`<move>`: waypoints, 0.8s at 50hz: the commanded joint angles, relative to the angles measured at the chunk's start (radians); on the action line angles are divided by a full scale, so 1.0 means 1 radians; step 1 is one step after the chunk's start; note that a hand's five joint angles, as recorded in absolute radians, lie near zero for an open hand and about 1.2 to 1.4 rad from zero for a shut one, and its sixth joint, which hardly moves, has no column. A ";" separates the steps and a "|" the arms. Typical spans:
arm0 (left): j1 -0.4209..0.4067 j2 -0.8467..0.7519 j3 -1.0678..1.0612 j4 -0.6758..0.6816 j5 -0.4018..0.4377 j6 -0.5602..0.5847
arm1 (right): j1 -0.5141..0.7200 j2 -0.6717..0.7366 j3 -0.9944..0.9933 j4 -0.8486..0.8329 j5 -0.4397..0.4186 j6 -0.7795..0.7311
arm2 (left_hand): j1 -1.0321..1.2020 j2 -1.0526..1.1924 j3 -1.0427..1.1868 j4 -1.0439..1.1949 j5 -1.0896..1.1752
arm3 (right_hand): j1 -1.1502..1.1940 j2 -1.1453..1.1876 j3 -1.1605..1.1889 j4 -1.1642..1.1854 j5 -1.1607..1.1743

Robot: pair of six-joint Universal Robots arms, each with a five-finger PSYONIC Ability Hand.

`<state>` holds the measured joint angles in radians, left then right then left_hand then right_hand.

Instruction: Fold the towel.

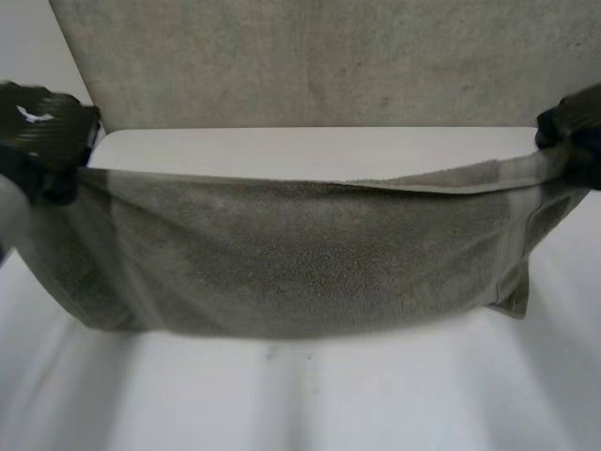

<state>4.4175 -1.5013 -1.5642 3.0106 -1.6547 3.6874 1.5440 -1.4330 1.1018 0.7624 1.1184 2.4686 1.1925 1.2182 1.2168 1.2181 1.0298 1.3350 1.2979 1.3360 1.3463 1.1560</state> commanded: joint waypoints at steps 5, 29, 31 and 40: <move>-0.020 -0.422 0.323 0.002 -0.008 0.005 | 0.156 0.347 -0.278 -0.008 0.153 -0.013 | 0.204 0.178 0.180 0.178 0.192 | 0.061 0.098 0.060 0.050 0.066; -0.018 -0.395 0.537 0.226 -0.042 -0.233 | 0.197 0.488 -0.758 -0.192 0.164 0.271 | 0.204 0.178 0.180 0.178 0.192 | 0.061 0.098 0.060 0.050 0.066; -0.018 -0.384 0.486 0.225 -0.037 -0.230 | 0.194 0.488 -0.719 -0.169 0.156 0.241 | 0.204 0.178 0.180 0.178 0.192 | 0.061 0.098 0.060 0.050 0.066; -0.020 -0.321 0.196 0.237 -0.019 -0.228 | 0.183 0.470 -0.428 -0.163 0.120 0.148 | 0.204 0.178 0.180 0.178 0.192 | 0.061 0.098 0.060 0.050 0.066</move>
<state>4.3994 -1.8668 -1.1588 3.2396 -1.6881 3.4547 1.7339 -0.9508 0.4590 0.6038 1.2651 2.6840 1.1965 1.2186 1.2173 1.2183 1.0300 1.3360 1.2978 1.3412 1.3463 1.1560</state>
